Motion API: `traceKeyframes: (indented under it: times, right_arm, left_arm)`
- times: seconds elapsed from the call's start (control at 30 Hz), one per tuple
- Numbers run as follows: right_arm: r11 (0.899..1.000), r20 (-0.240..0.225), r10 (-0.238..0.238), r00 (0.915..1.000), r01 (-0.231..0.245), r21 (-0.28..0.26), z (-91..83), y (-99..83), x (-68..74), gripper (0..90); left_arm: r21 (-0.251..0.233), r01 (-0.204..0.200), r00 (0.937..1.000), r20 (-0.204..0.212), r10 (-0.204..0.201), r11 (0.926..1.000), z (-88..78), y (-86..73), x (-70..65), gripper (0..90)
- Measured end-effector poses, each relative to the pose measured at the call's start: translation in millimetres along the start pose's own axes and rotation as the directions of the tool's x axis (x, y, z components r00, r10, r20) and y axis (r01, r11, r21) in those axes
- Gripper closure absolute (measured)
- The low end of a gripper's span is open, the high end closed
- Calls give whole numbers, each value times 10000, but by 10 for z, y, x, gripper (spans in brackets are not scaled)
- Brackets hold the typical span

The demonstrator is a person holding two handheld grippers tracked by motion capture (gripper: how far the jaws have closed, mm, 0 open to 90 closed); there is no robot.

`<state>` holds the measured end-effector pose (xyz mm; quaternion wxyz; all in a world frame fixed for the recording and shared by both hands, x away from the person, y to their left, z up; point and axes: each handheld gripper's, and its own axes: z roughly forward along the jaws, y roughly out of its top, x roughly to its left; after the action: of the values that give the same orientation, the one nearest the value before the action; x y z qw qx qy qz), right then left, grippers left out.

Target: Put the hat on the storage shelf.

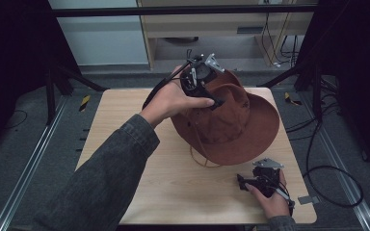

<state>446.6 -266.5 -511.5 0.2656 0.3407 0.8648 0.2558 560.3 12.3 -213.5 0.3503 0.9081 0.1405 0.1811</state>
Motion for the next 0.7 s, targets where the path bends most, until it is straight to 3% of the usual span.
traceKeyframes:
  times: [0.2, 0.7]
  right_arm:
    - [10000, 3, 7, 10000, -7, 1, 0, 0, 0, 5]
    - [10000, 2, 1, 10000, -1, 0, 0, 0, 0, 5]
  left_arm:
    - [-181, 33, 10000, 6, -33, 9998, -48, -54, -32, 116]
    - [-234, -342, 9993, 133, 345, 9991, -141, -134, -201, 72]
